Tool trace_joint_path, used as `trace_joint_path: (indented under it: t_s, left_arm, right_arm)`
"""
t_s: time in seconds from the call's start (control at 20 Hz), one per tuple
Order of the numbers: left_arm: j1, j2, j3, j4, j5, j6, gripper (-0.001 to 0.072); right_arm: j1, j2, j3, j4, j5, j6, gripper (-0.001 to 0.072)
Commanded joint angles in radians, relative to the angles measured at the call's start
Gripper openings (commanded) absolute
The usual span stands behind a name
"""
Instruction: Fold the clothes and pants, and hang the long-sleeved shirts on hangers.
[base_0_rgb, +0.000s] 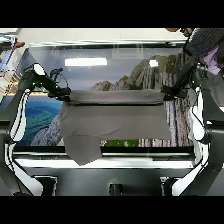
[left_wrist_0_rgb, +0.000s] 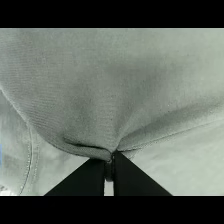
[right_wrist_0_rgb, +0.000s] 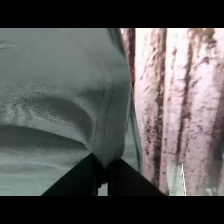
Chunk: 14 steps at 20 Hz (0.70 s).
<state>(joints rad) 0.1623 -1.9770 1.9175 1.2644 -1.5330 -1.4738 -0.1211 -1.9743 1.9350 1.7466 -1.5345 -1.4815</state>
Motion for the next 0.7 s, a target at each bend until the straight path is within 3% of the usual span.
trace_joint_path:
  t_s: [0.0, 0.2, 0.3, 0.35, 0.45, 0.5, 0.65]
  left_arm:
    - [-0.002, -0.003, 0.000, 0.022, -0.019, -0.003, 0.0015]
    - [-0.002, -0.005, 0.000, 0.056, -0.019, -0.003, 0.0016]
    - [-0.002, -0.010, 0.000, 0.056, -0.019, -0.008, 0.0031]
    - [-0.002, -0.010, 0.000, 0.056, -0.018, -0.011, 0.0106]
    - [0.001, -0.002, 0.006, 0.057, -0.019, -0.011, 0.0405]
    - [0.008, 0.012, 0.009, 0.056, -0.019, -0.016, 0.0525]
    - [0.064, 0.091, 0.020, 0.052, -0.026, -0.042, 0.0545]
  right_arm:
    - [0.001, -0.027, 0.000, 0.012, -0.037, 0.004, 0.0038]
    - [0.001, -0.049, -0.001, 0.013, -0.086, 0.004, 0.0039]
    - [0.001, -0.058, -0.001, 0.018, -0.120, 0.004, 0.0140]
    - [0.001, -0.059, -0.001, 0.025, -0.142, 0.004, 0.0191]
    - [0.001, -0.048, -0.001, 0.029, -0.197, -0.032, 0.0387]
    - [-0.003, -0.028, -0.001, 0.026, -0.205, -0.061, 0.0437]
    - [-0.050, 0.099, -0.001, 0.033, -0.097, -0.113, 0.0487]
